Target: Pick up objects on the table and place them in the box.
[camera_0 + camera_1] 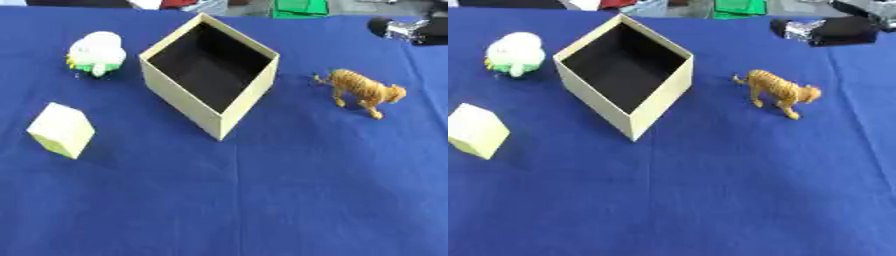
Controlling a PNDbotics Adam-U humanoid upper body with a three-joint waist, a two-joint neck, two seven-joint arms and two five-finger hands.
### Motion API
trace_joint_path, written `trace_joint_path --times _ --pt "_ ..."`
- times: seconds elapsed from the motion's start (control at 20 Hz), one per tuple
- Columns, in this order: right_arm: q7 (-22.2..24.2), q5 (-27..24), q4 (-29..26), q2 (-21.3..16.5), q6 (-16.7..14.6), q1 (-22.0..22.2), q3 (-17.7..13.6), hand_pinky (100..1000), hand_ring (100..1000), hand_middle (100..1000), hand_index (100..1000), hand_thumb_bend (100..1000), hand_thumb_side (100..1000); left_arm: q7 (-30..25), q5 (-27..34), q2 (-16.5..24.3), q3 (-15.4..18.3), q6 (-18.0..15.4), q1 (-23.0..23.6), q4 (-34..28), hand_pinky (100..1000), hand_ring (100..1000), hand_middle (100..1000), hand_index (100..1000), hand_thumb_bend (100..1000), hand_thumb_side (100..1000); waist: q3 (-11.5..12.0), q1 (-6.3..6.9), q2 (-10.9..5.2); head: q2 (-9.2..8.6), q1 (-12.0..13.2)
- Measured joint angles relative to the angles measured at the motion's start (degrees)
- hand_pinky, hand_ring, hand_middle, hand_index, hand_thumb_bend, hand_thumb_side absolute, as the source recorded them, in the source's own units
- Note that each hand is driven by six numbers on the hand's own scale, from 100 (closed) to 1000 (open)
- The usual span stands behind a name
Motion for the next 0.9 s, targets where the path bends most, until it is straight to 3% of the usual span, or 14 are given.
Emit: trace_joint_path --times 0.3,0.45,0.75,0.85,0.9 --pt "0.09 -0.62 0.38 0.0 -0.09 1.0 0.92 953 1000 953 1000 410 998 0.01 0.0 0.0 0.0 0.01 0.0 0.0 765 732 707 793 323 1000 -0.02 0.06 -0.01 0.11 0.01" --pt "0.05 -1.25 0.55 0.01 0.03 1.62 1.1 950 1000 821 1000 407 969 -0.01 0.0 0.0 0.0 0.03 0.0 0.0 765 732 707 793 321 1000 -0.02 0.12 0.0 0.1 -0.17" --pt "0.43 -1.86 1.11 0.08 1.46 2.94 1.15 960 1000 886 1000 398 932 -0.08 0.0 0.0 0.0 0.1 -0.02 0.0 764 732 707 793 320 1000 0.18 0.16 0.09 -0.03 -0.46" --pt "1.01 -1.83 1.45 0.15 2.04 3.28 1.21 972 1000 905 1000 383 865 -0.09 0.0 0.0 -0.01 0.1 -0.02 0.0 764 732 707 793 320 1000 0.34 0.16 0.19 -0.18 -0.62" --pt "1.32 -1.78 1.68 0.19 2.35 3.53 1.23 983 1000 917 1000 362 787 -0.09 0.0 0.0 -0.01 0.11 -0.02 0.0 764 732 707 793 319 1000 0.37 0.16 0.21 -0.28 -0.68"
